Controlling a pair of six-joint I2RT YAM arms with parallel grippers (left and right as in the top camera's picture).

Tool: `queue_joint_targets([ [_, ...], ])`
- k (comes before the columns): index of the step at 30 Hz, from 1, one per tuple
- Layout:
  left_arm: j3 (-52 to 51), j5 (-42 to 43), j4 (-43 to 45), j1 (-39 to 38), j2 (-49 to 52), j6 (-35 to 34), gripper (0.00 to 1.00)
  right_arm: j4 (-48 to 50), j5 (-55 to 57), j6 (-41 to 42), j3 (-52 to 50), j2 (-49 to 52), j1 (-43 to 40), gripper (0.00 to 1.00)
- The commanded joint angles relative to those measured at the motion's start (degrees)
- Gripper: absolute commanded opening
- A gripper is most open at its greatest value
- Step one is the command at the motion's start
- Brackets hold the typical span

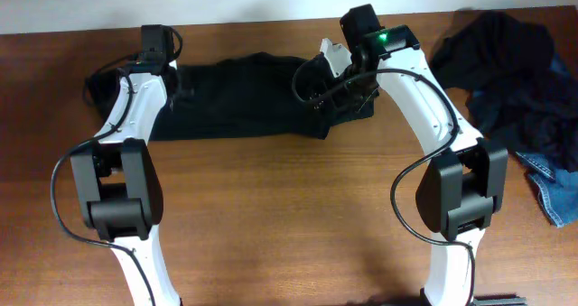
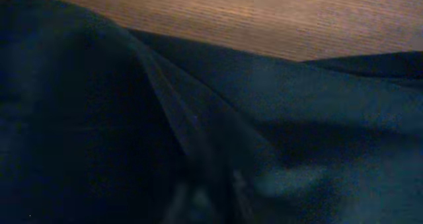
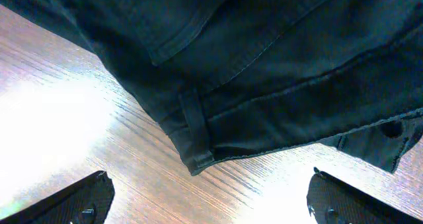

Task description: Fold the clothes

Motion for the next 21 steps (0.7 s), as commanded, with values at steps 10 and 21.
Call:
queue_joint_targets([
  [10,10.05,-2.25,-13.9,-1.29,-0.15,-0.39,0.01,0.44,0.35,-0.59,1.31,0.46,0.0,0.98],
  [21,15.21,0.94,-37.24,-2.16,0.26,-0.39,0.01,0.44,0.33,-0.57,1.31,0.46,0.0,0.99],
])
